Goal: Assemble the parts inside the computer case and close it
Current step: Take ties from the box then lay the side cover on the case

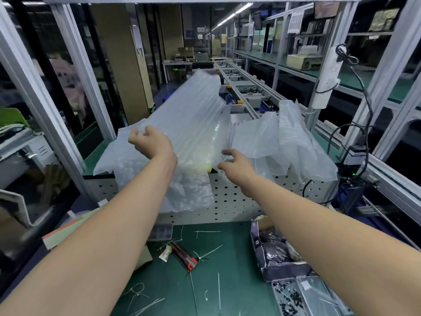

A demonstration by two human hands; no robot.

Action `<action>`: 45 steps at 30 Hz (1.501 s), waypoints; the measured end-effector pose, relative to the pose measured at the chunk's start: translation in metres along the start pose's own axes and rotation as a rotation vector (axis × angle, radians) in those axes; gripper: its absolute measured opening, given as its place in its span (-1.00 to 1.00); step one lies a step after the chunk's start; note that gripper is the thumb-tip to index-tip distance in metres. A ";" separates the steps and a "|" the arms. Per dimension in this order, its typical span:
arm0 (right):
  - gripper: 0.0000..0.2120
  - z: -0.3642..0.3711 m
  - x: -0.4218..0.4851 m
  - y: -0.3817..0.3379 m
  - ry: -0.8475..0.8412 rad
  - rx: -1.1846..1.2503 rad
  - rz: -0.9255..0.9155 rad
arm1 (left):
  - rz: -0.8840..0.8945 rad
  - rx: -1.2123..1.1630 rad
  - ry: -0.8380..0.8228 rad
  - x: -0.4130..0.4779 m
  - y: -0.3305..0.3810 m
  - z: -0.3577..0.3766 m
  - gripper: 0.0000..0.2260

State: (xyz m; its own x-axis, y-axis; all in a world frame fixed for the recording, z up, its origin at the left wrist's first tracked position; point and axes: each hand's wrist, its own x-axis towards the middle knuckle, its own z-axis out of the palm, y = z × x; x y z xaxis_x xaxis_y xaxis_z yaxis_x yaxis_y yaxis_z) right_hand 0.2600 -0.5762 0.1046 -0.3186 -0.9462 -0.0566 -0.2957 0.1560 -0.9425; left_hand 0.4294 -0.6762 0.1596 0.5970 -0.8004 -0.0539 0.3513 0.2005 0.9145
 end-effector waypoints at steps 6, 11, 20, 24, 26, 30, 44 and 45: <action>-0.49 0.015 -0.002 -0.029 -0.005 0.332 -0.054 | -0.143 -0.102 0.073 0.003 0.031 -0.018 -0.84; -0.28 -0.002 -0.018 -0.058 -0.086 0.832 0.025 | -0.341 -0.060 -0.071 -0.039 0.035 -0.028 -0.68; -0.16 -0.125 -0.069 -0.041 0.324 0.846 -0.054 | -0.152 0.309 -0.859 -0.171 -0.038 -0.019 -0.90; -0.34 -0.200 -0.112 -0.005 0.462 0.509 -0.131 | -0.133 0.346 -1.144 -0.229 -0.052 -0.002 -0.80; -0.33 -0.233 -0.136 0.011 0.523 0.362 -0.143 | -0.176 0.244 -1.261 -0.269 -0.056 0.017 -0.71; -0.34 -0.294 -0.192 0.041 0.620 0.249 -0.094 | -0.179 0.246 -1.536 -0.372 -0.059 0.050 -0.71; -0.10 -0.466 -0.472 0.135 0.904 0.040 0.118 | -1.131 0.103 -2.101 -0.718 -0.072 -0.014 -0.38; -0.07 -0.476 -0.489 0.141 0.933 -0.019 0.143 | -1.118 0.113 -2.113 -0.740 -0.072 -0.022 -0.39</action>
State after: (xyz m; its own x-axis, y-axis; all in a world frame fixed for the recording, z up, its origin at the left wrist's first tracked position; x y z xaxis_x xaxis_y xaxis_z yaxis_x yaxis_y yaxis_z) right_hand -0.0544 0.0433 0.1566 -0.9426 -0.3104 0.1231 -0.2103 0.2656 -0.9409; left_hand -0.0211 -0.0859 0.1248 -0.9781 0.1869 -0.0918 -0.1745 -0.4948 0.8513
